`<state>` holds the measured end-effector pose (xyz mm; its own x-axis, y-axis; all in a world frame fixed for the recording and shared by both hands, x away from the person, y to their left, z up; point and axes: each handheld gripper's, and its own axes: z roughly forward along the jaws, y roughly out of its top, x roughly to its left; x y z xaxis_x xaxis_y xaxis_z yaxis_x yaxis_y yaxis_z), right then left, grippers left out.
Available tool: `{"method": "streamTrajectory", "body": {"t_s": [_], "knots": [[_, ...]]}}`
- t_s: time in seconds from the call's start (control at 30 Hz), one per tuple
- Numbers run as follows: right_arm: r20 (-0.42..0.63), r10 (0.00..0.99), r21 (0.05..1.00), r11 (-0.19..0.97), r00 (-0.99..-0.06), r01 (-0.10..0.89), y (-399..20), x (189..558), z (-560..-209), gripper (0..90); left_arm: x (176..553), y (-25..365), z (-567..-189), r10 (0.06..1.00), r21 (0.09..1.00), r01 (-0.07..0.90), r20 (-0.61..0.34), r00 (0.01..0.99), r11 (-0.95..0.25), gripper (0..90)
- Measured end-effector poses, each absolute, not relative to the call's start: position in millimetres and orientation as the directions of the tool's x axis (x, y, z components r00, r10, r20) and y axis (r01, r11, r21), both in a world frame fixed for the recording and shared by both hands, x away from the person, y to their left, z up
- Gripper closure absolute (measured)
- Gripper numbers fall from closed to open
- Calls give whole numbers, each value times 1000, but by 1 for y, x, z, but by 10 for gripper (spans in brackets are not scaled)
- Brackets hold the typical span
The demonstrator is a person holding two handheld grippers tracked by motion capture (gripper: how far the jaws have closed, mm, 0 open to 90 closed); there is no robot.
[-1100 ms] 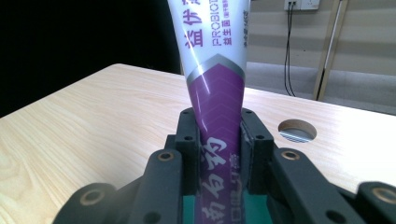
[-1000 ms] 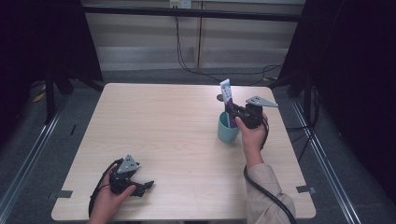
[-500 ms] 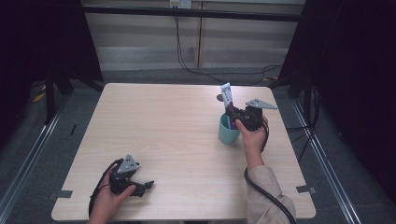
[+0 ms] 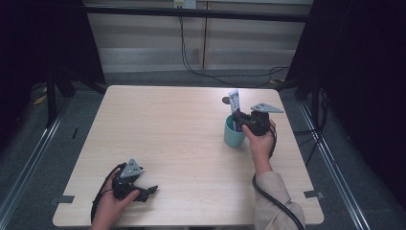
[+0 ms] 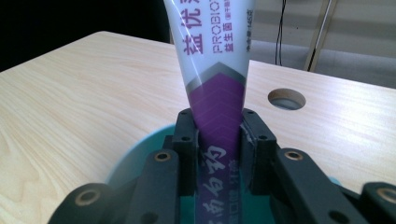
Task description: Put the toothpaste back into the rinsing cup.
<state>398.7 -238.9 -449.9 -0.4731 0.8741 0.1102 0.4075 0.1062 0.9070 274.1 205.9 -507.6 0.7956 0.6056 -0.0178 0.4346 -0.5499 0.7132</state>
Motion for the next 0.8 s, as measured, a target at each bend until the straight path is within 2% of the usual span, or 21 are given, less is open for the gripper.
{"method": "streamTrajectory", "body": {"t_s": [0.57, 0.8], "knots": [[96, 879, 902, 121, -466, 414, -239, 396, -450, 686, 274, 206, -507, 606, 712, 434, -15, 796, -552, 98], [93, 879, 906, 120, -468, 406, -238, 397, -446, 631, 274, 206, -508, 604, 713, 433, -17, 797, -551, 98]]}}
